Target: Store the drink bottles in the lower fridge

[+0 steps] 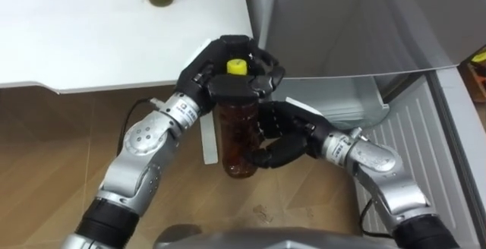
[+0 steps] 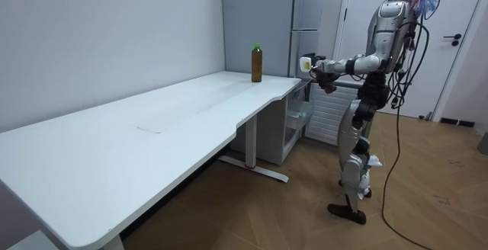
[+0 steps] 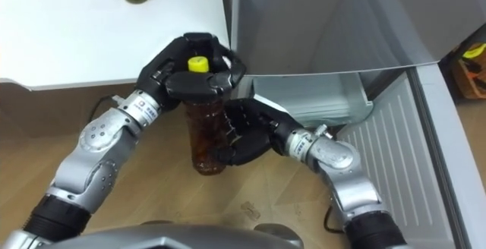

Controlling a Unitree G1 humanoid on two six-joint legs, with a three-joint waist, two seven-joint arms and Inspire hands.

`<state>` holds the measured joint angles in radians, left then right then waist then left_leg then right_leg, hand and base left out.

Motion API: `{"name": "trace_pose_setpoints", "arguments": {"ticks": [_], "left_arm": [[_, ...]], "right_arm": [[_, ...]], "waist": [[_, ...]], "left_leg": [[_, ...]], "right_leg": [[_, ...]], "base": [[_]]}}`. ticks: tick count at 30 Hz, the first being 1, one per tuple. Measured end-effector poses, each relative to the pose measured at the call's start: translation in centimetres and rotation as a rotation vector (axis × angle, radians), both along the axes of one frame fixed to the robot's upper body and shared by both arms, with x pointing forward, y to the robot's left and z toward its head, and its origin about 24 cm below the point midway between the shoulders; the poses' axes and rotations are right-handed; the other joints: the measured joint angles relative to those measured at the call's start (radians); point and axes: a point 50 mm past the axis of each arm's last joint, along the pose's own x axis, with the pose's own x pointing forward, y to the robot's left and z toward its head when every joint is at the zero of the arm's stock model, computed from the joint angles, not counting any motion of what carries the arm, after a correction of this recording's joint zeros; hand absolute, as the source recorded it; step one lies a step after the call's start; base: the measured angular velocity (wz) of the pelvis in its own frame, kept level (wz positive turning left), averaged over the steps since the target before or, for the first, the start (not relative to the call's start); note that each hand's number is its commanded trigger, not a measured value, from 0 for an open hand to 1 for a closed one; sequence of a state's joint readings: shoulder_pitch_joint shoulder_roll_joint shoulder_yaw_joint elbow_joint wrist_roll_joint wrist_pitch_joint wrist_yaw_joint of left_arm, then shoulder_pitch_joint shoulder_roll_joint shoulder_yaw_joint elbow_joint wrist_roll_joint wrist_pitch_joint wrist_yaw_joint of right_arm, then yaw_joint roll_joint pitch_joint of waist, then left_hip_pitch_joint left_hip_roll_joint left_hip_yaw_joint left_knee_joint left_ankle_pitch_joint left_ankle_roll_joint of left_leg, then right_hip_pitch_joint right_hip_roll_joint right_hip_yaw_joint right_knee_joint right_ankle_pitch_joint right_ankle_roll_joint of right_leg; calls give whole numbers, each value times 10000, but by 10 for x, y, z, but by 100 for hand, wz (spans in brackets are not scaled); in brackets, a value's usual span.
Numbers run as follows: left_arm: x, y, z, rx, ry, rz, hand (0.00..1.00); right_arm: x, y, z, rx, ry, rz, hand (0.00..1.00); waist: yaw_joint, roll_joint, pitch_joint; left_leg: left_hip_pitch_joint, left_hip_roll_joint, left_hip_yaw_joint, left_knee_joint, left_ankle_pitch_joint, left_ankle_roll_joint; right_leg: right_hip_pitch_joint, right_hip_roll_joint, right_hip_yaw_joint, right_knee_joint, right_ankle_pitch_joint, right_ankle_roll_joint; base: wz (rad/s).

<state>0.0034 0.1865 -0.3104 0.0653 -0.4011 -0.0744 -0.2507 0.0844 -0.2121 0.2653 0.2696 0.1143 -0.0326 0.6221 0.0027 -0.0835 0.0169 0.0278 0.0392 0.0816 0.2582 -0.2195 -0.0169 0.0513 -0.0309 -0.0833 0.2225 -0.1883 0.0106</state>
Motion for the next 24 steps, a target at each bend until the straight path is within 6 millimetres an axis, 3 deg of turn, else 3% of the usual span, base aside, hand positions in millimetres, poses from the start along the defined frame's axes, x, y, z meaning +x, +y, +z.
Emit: {"name": "trace_pose_setpoints", "arguments": {"ticks": [13, 24], "left_arm": [[-1, -6, 46, -749, -2321, 48, 0], [-5, 0, 81, -1271, -3920, 458, 0]], "right_arm": [[-12, -7, -9, 53, 504, -503, 100], [-13, -19, -8, -147, 439, -815, 100]], "waist": [[-16, 199, 43], [-26, 357, 9]], "left_leg": [[116, 1, -30, -79, -1, 0], [102, -1, -4, -115, 1, -2]], "right_leg": [[117, 19, -4, -20, 25, 2], [70, 13, 1, -39, 24, 2]], "base": [[0], [0]]}}
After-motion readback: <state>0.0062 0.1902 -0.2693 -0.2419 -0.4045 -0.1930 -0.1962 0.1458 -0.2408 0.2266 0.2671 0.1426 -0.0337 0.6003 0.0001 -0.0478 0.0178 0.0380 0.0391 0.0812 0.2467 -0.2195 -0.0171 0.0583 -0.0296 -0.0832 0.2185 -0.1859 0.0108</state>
